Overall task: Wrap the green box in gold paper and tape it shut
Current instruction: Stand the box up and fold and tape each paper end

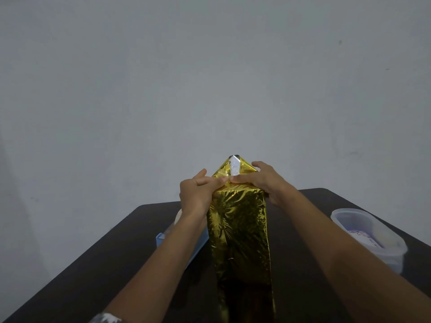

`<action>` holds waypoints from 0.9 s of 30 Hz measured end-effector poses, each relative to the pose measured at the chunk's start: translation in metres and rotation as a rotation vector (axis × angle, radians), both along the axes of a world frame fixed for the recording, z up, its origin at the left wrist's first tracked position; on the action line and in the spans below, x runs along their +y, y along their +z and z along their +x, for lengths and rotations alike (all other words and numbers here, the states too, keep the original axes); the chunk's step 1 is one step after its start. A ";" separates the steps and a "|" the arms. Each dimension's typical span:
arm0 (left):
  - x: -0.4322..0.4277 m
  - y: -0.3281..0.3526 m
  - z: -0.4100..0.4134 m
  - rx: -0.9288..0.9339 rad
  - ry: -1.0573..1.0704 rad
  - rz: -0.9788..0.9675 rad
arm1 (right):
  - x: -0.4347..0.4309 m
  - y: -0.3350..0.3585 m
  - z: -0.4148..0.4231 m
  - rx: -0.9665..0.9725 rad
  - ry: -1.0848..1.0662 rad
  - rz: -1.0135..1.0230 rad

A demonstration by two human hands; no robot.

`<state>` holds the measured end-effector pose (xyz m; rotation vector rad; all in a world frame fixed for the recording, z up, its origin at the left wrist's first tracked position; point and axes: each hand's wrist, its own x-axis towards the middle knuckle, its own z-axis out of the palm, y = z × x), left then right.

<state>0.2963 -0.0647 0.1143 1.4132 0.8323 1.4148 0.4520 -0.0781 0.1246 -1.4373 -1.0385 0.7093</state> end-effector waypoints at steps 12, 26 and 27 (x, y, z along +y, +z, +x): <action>0.005 -0.001 -0.004 0.148 0.186 0.058 | -0.010 0.006 -0.007 -0.069 -0.004 0.017; 0.014 0.032 0.000 0.392 -0.096 -0.380 | -0.001 0.008 -0.002 -0.098 -0.021 -0.005; 0.016 0.031 0.001 0.363 -0.082 -0.389 | -0.001 0.008 -0.002 -0.098 -0.022 -0.016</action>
